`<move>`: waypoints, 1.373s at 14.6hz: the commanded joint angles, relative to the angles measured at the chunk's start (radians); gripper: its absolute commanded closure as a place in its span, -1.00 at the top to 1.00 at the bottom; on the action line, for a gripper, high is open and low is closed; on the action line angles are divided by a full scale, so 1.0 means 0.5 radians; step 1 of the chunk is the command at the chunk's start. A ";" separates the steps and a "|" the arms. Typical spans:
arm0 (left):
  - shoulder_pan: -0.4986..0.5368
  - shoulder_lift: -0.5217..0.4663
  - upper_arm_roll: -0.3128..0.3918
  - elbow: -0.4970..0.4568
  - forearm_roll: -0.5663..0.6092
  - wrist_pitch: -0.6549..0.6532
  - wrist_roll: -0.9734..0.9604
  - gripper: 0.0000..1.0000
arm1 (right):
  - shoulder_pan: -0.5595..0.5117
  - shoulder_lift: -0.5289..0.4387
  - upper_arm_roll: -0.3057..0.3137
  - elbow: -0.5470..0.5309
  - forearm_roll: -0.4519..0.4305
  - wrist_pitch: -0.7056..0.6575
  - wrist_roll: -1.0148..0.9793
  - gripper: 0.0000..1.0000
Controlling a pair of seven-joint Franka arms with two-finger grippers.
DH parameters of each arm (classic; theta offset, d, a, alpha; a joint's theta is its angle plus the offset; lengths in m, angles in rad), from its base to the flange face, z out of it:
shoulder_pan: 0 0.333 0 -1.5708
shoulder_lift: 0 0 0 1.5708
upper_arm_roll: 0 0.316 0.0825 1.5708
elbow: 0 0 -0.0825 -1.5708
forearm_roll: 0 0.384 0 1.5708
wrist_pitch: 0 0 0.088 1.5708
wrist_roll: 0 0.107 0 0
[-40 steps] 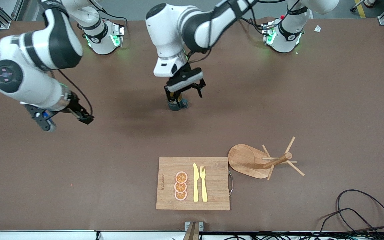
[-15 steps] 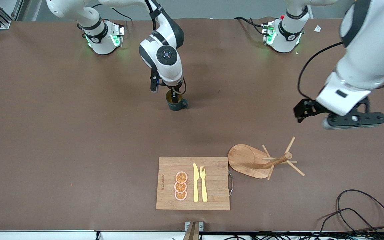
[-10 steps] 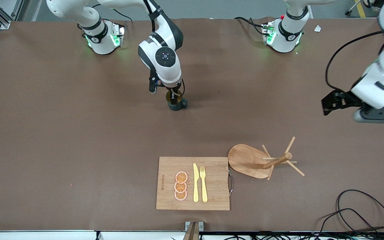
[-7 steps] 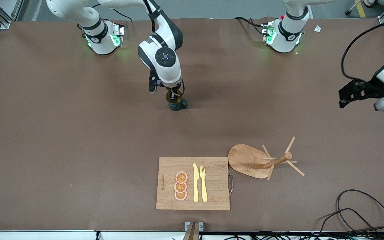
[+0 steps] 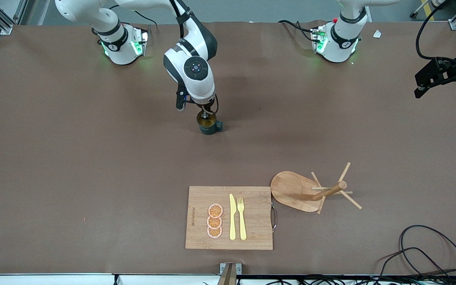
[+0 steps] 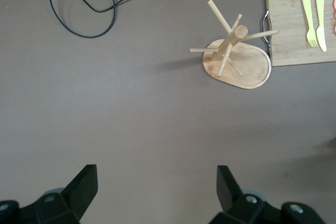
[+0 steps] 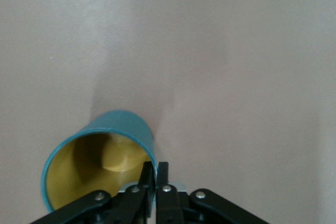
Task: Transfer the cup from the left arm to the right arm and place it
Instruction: 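Grasp the teal mug's rim with the right gripper, then carry the teal mug away from the stand with the right gripper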
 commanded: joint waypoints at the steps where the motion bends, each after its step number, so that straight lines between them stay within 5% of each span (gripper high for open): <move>1: -0.107 -0.040 0.138 -0.052 -0.056 -0.006 0.063 1.00 | -0.036 -0.065 0.004 -0.027 0.018 -0.053 -0.307 -0.99; 13: -0.025 -0.025 0.133 -0.043 -0.117 -0.018 0.026 1.00 | -0.710 -0.412 -0.005 -0.033 -0.007 -0.414 -2.427 -1.00; 20: -0.034 -0.007 0.117 -0.031 -0.090 -0.015 -0.103 1.00 | -1.330 -0.523 -0.005 -0.021 -0.034 -0.712 -4.248 -1.00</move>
